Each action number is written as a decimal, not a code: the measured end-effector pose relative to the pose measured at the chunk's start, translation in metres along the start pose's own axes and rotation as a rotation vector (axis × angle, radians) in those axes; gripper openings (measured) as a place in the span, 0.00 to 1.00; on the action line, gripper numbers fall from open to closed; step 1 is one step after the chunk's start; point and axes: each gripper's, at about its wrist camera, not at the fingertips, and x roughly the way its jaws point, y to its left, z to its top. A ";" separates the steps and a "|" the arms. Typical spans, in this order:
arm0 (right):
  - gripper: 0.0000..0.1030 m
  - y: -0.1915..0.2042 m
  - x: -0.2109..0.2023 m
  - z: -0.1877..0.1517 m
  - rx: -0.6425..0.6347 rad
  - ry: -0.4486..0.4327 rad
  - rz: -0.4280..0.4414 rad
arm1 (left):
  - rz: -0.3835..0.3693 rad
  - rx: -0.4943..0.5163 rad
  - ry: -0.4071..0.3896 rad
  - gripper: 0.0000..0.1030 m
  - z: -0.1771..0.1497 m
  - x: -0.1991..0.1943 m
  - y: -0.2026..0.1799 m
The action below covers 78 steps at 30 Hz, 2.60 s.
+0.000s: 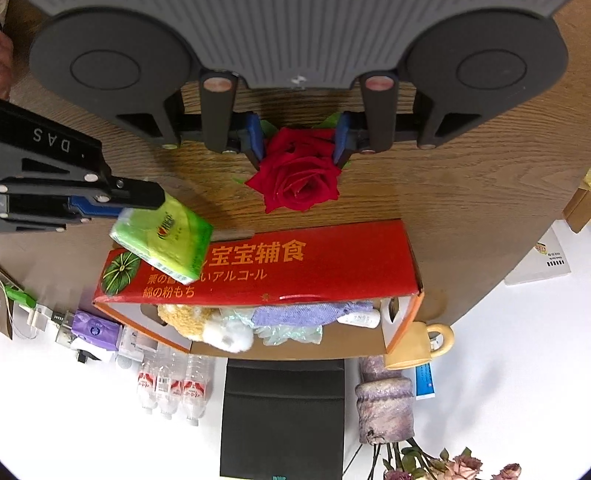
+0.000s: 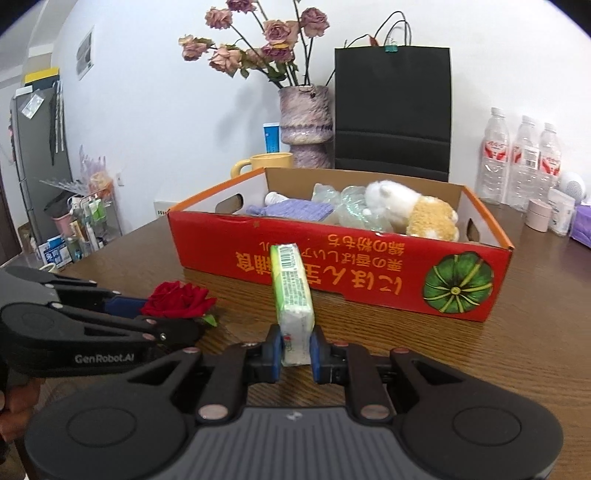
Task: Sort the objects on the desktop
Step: 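Lift the rose with the left gripper while the right gripper carries the tissue pack over the box, then open the left gripper dropping the rose while the right gripper releases the tissue pack into the box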
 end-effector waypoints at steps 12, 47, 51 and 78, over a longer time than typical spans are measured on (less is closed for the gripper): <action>0.14 0.003 -0.022 0.000 0.008 -0.040 -0.035 | -0.002 -0.018 -0.062 0.36 0.012 -0.022 0.000; 0.14 -0.046 0.029 0.112 0.040 -0.106 -0.038 | -0.047 -0.062 -0.154 0.36 0.131 0.030 0.020; 0.14 -0.053 0.050 0.108 0.070 -0.062 -0.047 | -0.052 -0.091 -0.144 0.36 0.132 0.045 0.026; 0.41 -0.066 0.070 0.094 0.127 0.017 -0.053 | -0.034 -0.095 -0.094 0.65 0.122 0.068 0.026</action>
